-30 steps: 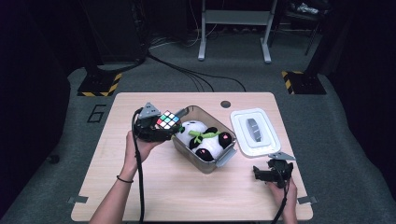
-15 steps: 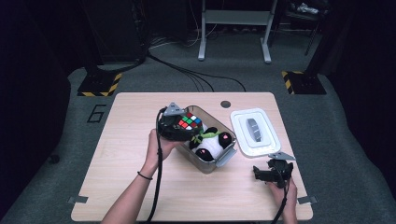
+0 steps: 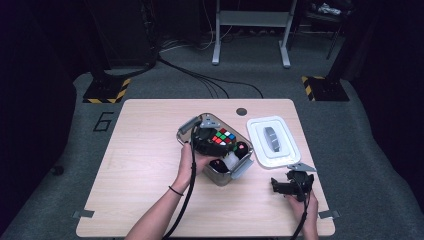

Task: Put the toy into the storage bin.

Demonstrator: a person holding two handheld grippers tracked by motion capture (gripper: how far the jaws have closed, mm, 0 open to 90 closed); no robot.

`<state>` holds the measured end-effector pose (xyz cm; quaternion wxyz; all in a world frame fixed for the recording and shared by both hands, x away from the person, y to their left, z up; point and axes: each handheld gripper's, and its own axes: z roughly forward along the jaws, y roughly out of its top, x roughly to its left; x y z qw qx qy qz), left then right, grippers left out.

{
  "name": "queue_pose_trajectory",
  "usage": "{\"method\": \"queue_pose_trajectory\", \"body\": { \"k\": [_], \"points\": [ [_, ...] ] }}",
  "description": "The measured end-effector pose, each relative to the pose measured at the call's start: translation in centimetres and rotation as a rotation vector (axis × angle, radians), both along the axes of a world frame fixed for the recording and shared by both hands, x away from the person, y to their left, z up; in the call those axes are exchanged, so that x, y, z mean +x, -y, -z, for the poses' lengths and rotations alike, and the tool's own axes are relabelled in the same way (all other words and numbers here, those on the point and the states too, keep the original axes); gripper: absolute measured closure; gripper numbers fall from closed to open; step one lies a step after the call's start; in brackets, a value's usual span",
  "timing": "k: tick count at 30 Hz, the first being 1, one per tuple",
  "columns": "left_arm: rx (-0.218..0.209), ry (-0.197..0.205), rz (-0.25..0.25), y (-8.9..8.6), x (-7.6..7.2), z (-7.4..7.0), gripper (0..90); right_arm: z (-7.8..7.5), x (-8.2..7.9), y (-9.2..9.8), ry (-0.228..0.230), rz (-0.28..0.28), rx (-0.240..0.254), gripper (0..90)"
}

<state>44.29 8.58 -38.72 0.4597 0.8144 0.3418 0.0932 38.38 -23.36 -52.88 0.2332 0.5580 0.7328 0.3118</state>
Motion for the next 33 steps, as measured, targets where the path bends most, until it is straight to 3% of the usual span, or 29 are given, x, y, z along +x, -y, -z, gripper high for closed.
{"method": "queue_pose_trajectory", "body": {
  "k": [8, 10, 15, 19, 23, 26, 29, 33],
  "points": [
    [0.064, -0.001, 0.030, 1.3, -0.6, 1.5, 33.7, 0.0, 0.0, 0.0, 0.000, -0.001, 0.000, 0.0],
    [0.061, -0.001, 0.038, 1.3, -0.7, 1.5, 32.5, 0.0, 0.0, 0.0, 0.000, -0.001, 0.000, 0.0],
    [0.096, 0.005, 0.072, 1.4, -1.5, 1.2, 25.5, 0.0, 0.0, 0.0, 0.000, 0.000, 0.000, 0.0],
    [0.090, 0.020, 0.082, 1.0, -2.0, 0.6, 22.7, 0.0, 0.0, 0.0, 0.000, -0.001, 0.000, 0.0],
    [0.084, 0.053, 0.088, 0.6, -2.4, -1.0, 21.5, 0.0, 0.0, 0.0, 0.000, 0.000, 0.000, 0.0],
    [0.099, 0.079, 0.080, 0.7, -2.1, -1.6, 25.3, 0.0, 0.0, 0.0, 0.000, 0.000, -0.001, 0.0],
    [0.123, 0.050, 0.097, 1.0, -1.3, -0.9, 34.3, 0.0, 0.0, 0.0, 0.000, 0.000, -0.001, 0.0],
    [0.080, 0.022, 0.125, 0.9, -0.9, -0.5, 44.7, 0.0, 0.0, 0.0, 0.000, 0.000, -0.001, 0.0]
  ]
}}
